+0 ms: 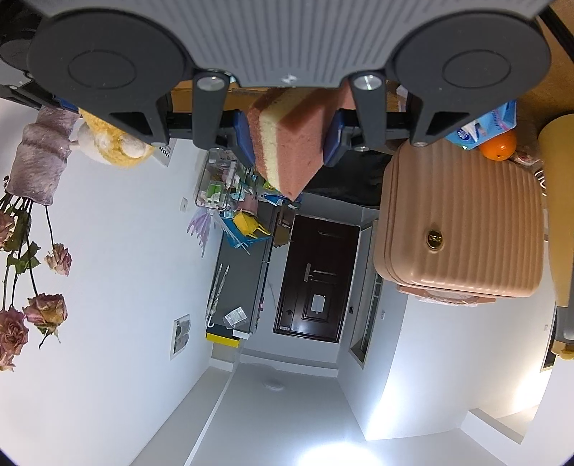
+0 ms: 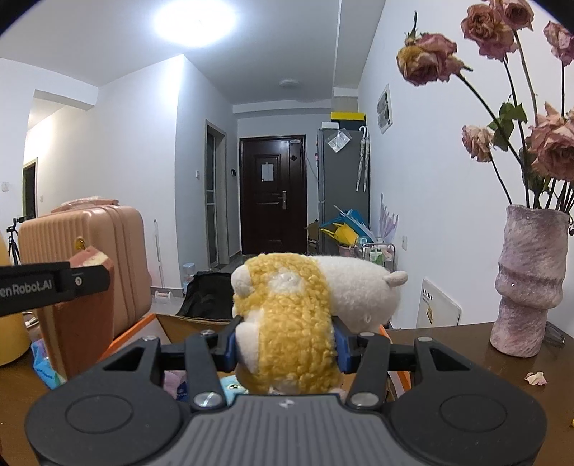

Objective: Organize soft objects
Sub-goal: 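Carry the sponge in the left gripper while the right gripper carries the plush dog toward the box, then open the left gripper over the box while the right gripper releases the plush dog into it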

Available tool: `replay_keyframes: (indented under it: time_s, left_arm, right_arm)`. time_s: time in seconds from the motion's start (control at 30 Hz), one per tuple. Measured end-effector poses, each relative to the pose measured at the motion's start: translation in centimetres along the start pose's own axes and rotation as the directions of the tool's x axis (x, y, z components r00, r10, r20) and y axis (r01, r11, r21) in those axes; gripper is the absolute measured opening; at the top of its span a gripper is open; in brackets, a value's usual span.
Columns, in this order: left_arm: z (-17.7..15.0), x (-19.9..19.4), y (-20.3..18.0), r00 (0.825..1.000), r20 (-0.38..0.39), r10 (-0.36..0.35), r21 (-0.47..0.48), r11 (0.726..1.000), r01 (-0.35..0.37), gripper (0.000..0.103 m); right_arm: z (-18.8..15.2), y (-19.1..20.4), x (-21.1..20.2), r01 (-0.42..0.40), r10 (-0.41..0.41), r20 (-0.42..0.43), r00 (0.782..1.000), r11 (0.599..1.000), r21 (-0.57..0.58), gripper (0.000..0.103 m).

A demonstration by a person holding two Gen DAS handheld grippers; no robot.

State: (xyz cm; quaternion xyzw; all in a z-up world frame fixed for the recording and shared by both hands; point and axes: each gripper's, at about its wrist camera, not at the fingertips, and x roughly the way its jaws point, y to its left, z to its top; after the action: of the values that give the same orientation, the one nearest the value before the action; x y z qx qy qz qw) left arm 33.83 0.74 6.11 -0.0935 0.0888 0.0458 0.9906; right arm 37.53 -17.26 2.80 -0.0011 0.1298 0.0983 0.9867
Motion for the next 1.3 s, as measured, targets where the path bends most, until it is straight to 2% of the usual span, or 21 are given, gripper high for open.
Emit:
replay_keyframes:
  time_s: [0.53, 0.63, 0.7, 0.77, 0.8, 0.87, 1.07, 1.3]
  left_arm:
    - [-0.6, 4.1, -1.1, 1.000, -0.023, -0.007, 0.017, 1.000, 0.007, 0.044]
    - [-0.7, 4.7, -0.6, 0.999, -0.048, -0.005, 0.000, 1.000, 0.005, 0.064]
    - [-0.7, 4.8, -0.4, 0.998, -0.055, 0.011, 0.000, 1.000, -0.011, 0.077]
    - [-0.8, 4.9, -0.2, 0.998, -0.062, 0.026, -0.008, 1.000, -0.027, 0.095]
    - [-0.8, 4.9, 0.0, 0.997, -0.066, 0.031, -0.011, 0.999, -0.031, 0.101]
    - [-0.9, 4.8, 0.1, 0.997, -0.067, 0.040, -0.015, 0.999, -0.041, 0.103]
    - [-1.0, 5.0, 0.1, 0.995, -0.085, 0.058, 0.003, 0.998, -0.058, 0.103]
    - [-0.6, 4.6, 0.0, 0.995, -0.076, 0.071, 0.014, 0.997, -0.070, 0.103]
  right_arm:
    - [-0.9, 0.4, 3.5, 0.023, -0.025, -0.053, 0.998, 0.999, -0.033, 0.050]
    - [-1.2, 0.4, 4.3, 0.029, -0.033, -0.089, 0.995, 0.999, -0.043, 0.052]
    - [-1.4, 0.4, 4.5, 0.042, -0.047, -0.105, 0.993, 0.998, -0.049, 0.062]
    - [-1.5, 0.3, 4.5, 0.059, -0.064, -0.115, 0.991, 0.997, -0.049, 0.092]
    - [-1.5, 0.2, 4.5, 0.065, -0.069, -0.120, 0.990, 0.997, -0.041, 0.097]
    - [-1.6, -0.1, 4.4, 0.078, -0.080, -0.125, 0.989, 0.997, -0.020, 0.103]
    - [-1.7, -0.9, 4.9, 0.087, -0.081, -0.180, 0.980, 0.996, 0.031, 0.103]
    - [-1.4, -1.2, 4.5, 0.085, -0.072, -0.187, 0.980, 0.995, 0.061, 0.103]
